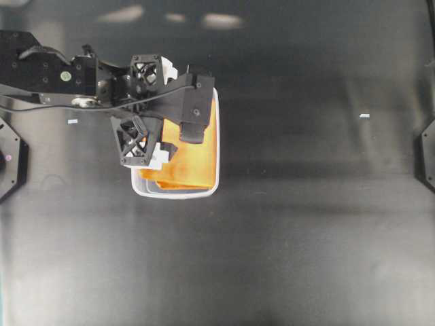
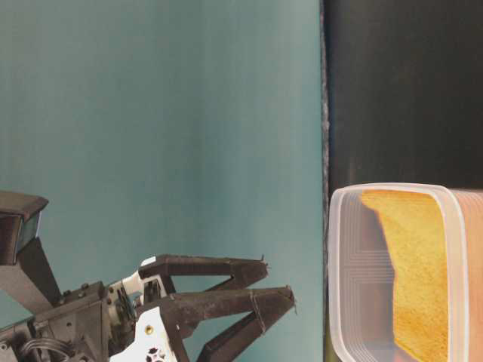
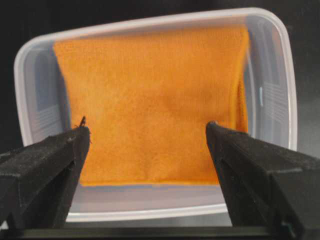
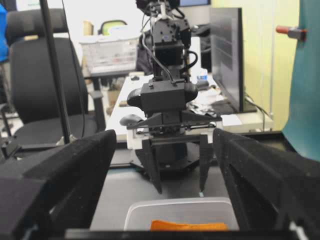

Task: Place the orange towel into the container with the left arm.
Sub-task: 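Lower the towel into the container and release it from the left gripper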

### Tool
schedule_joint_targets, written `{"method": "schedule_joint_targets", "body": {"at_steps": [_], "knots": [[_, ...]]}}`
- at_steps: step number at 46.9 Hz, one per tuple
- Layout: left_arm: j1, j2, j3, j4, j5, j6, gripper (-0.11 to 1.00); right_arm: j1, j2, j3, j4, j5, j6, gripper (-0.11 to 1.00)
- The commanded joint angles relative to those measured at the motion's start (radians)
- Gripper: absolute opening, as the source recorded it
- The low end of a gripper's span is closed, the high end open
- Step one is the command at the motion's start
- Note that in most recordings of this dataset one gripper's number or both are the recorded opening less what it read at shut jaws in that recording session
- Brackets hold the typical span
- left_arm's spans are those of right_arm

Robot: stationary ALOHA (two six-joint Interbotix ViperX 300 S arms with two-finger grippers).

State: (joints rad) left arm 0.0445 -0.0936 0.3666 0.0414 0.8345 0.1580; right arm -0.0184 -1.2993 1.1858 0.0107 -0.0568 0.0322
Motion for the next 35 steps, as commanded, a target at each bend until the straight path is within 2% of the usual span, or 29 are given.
{"method": "schedule_joint_targets", "body": {"at_steps": [1,14,23,30,35], "knots": [[-0.012,-0.037,-0.026,0.003,0.008,-0.005,0.89,-0.002,0.011,-0.006,0.003,-0.003,0.002,0.76],[-0.029,-0.270,-0.061,0.003,0.017,-0.009,0.89,-0.002,0.006,-0.005,0.003,-0.002,0.000,0.76],[-0.043,-0.428,0.055,0.003,-0.009,-0.058,0.89,-0.002,0.005,-0.005,0.003,-0.002,0.002,0.76],[-0.058,-0.560,0.153,0.003,-0.124,-0.121,0.89,-0.002,0.003,-0.003,0.003,-0.002,0.002,0.76],[-0.057,-0.637,0.218,0.003,-0.219,-0.130,0.89,-0.003,0.003,0.000,0.003,0.000,0.002,0.76]]}}
